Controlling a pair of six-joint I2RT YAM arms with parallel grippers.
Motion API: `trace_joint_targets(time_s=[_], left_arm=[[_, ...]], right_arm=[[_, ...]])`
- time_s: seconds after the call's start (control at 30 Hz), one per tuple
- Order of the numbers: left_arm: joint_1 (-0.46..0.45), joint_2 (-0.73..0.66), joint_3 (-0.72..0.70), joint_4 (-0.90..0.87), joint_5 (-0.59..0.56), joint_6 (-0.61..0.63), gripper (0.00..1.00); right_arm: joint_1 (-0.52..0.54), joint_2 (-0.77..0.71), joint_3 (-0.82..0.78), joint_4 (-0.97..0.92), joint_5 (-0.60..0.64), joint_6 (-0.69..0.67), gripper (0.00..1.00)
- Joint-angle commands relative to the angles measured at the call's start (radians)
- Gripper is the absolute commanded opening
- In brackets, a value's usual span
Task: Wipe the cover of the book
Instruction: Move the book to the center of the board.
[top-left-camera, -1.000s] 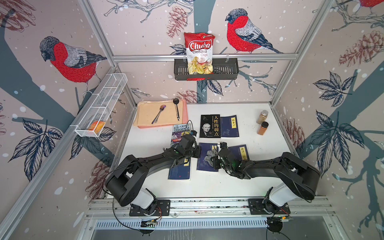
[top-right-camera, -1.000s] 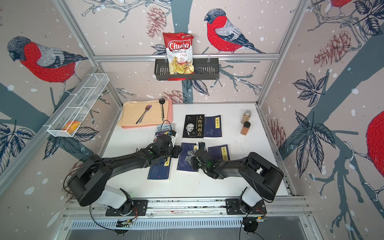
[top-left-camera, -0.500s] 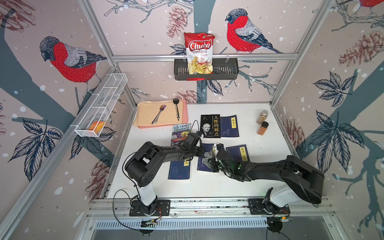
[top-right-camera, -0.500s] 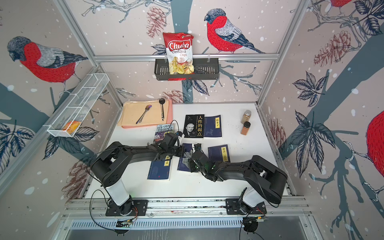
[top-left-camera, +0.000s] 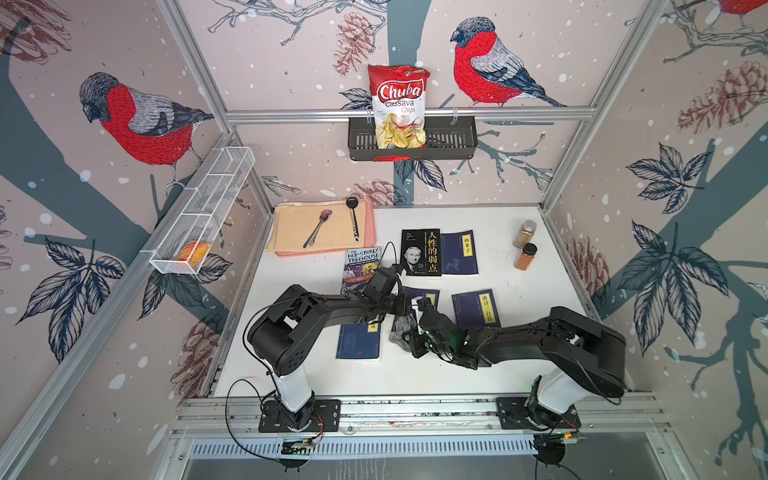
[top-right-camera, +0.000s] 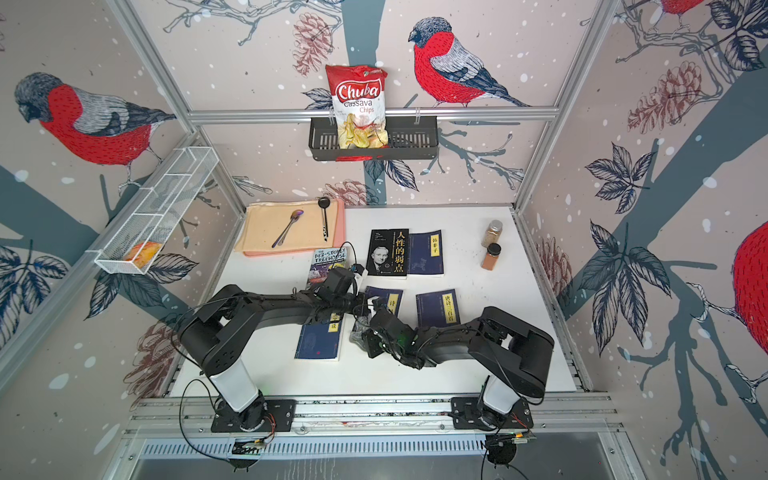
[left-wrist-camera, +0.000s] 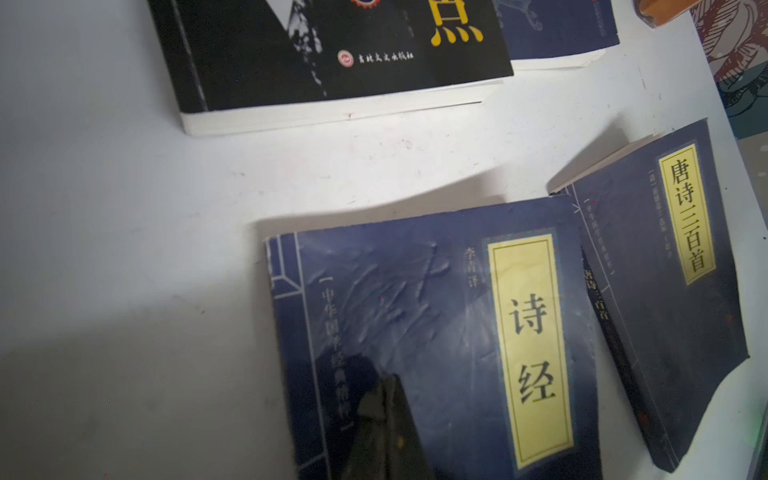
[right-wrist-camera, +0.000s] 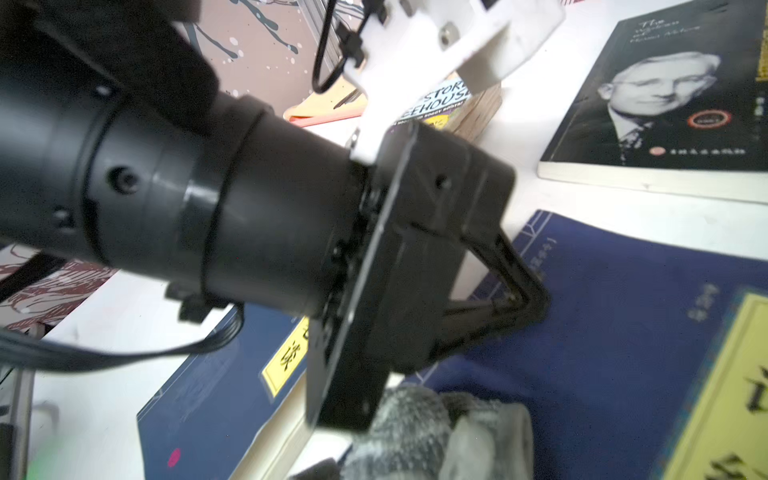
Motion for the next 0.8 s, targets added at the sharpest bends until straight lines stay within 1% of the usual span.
trace_joint_targets(time_s=[0.0,0.03,0.1,0.17,0.3,0.33,0.37,0.43,0.47,0.5,0.57,0.67,0.77], left_arm=[[0.002,0.019,0.002,-0.06,0.001,0.009,0.05],[0.002,0.017,0.006,-0.061,-0.005,0.006,0.06],[-0.007,0.005,0.018,-0.067,-0.028,0.004,0.12],[-0.027,-0.013,0.036,-0.073,-0.04,0.008,0.15],[-0.078,-0.029,0.097,-0.109,-0.067,0.02,0.21],[-0.091,-0.029,0.114,-0.118,-0.073,0.022,0.24],[-0.108,-0.031,0.128,-0.121,-0.076,0.024,0.25],[-0.137,-0.03,0.149,-0.116,-0.069,0.018,0.27],[-0.15,-0.028,0.156,-0.105,-0.062,0.012,0.28],[-0.162,-0.028,0.159,-0.093,-0.055,0.007,0.29],[-0.185,-0.022,0.165,-0.062,-0.038,-0.007,0.31],[-0.213,0.0,0.175,-0.034,-0.025,-0.02,0.33],[-0.239,0.035,0.186,-0.01,-0.01,-0.032,0.34]], right_arm=[[-0.011,-0.089,-0.028,-0.102,0.014,0.016,0.15],[-0.025,-0.132,-0.035,-0.136,0.04,0.012,0.15],[-0.075,-0.215,-0.055,-0.193,0.079,0.008,0.14],[-0.16,-0.313,-0.08,-0.248,0.102,0.005,0.13],[-0.306,-0.558,-0.11,-0.372,0.165,-0.011,0.12],[-0.338,-0.619,-0.114,-0.411,0.201,-0.011,0.12],[-0.363,-0.674,-0.121,-0.457,0.264,-0.006,0.12],[-0.415,-0.756,-0.124,-0.564,0.361,0.006,0.12],[-0.438,-0.791,-0.133,-0.595,0.406,0.042,0.1],[-0.446,-0.811,-0.148,-0.582,0.402,0.046,0.1],[-0.48,-0.813,-0.166,-0.548,0.326,0.052,0.14],[-0.568,-0.754,-0.204,-0.498,0.275,0.061,0.14],[-0.666,-0.688,-0.242,-0.437,0.184,0.052,0.11]])
